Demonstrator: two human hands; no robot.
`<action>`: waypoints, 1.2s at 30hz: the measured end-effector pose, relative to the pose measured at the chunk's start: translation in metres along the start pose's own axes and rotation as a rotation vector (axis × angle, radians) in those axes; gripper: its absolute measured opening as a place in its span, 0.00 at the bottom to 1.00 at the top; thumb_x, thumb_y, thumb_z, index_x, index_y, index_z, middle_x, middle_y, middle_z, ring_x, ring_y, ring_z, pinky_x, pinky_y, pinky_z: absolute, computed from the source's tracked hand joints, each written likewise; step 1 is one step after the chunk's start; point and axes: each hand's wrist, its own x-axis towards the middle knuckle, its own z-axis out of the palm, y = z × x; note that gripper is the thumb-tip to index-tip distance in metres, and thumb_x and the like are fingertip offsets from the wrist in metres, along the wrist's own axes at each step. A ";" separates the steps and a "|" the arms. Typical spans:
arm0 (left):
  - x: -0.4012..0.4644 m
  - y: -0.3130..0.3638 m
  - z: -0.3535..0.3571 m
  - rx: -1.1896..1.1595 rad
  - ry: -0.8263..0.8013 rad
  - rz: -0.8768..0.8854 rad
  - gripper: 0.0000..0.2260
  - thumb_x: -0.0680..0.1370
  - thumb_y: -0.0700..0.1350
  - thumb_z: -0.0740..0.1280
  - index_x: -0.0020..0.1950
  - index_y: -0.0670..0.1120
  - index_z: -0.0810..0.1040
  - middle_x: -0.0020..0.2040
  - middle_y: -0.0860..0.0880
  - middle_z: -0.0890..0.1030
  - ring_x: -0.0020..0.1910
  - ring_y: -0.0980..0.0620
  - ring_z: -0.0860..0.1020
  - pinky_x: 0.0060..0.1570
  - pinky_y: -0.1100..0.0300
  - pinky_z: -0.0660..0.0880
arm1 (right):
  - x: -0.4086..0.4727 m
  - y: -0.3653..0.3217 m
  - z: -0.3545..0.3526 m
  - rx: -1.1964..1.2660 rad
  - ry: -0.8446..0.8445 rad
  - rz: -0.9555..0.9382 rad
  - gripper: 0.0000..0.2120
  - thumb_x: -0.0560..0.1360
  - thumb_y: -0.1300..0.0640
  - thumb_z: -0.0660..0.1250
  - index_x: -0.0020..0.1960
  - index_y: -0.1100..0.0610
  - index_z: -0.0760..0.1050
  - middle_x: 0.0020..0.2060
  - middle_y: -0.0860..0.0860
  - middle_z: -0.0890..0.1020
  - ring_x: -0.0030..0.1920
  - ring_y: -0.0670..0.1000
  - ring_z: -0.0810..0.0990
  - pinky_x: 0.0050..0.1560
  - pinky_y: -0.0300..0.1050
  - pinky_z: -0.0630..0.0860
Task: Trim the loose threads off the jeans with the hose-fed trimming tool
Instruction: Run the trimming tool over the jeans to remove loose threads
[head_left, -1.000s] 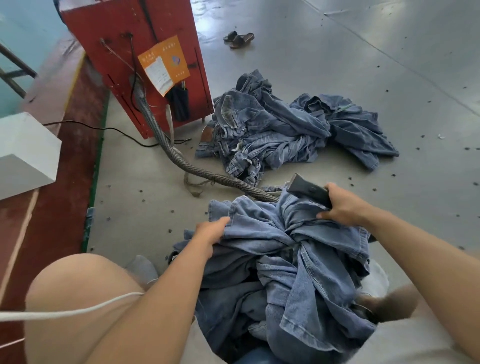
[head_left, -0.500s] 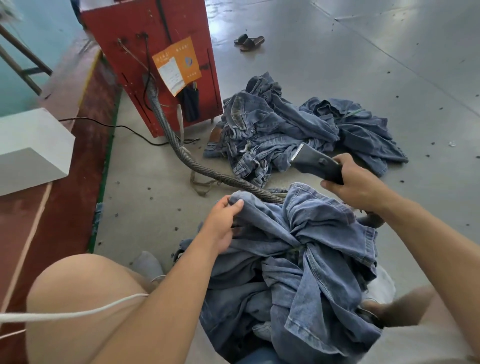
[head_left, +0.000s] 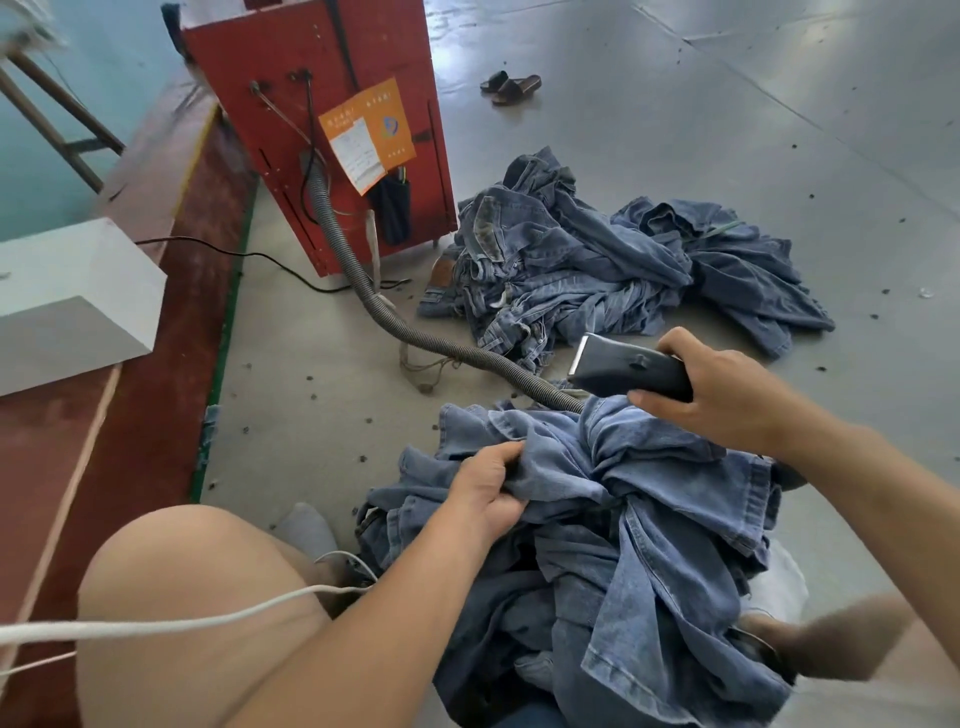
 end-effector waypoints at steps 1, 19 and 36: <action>-0.001 0.001 0.001 0.022 -0.044 -0.018 0.10 0.80 0.33 0.66 0.59 0.34 0.81 0.56 0.35 0.84 0.52 0.40 0.84 0.52 0.46 0.83 | 0.000 0.000 0.001 0.006 0.002 0.014 0.22 0.70 0.30 0.66 0.54 0.41 0.65 0.39 0.43 0.81 0.35 0.44 0.80 0.36 0.44 0.76; -0.016 -0.021 0.034 0.388 -0.477 -0.009 0.20 0.82 0.30 0.52 0.66 0.44 0.77 0.61 0.42 0.85 0.58 0.46 0.84 0.52 0.57 0.81 | 0.011 -0.010 0.037 0.003 -0.142 0.305 0.13 0.69 0.51 0.80 0.40 0.54 0.76 0.35 0.52 0.82 0.37 0.53 0.81 0.33 0.45 0.70; 0.042 -0.012 0.025 1.022 -0.225 0.589 0.12 0.79 0.44 0.74 0.60 0.41 0.81 0.51 0.51 0.85 0.49 0.59 0.81 0.54 0.64 0.76 | -0.008 -0.007 0.019 0.231 -0.184 0.177 0.20 0.74 0.53 0.79 0.56 0.54 0.69 0.42 0.49 0.81 0.41 0.50 0.80 0.38 0.42 0.73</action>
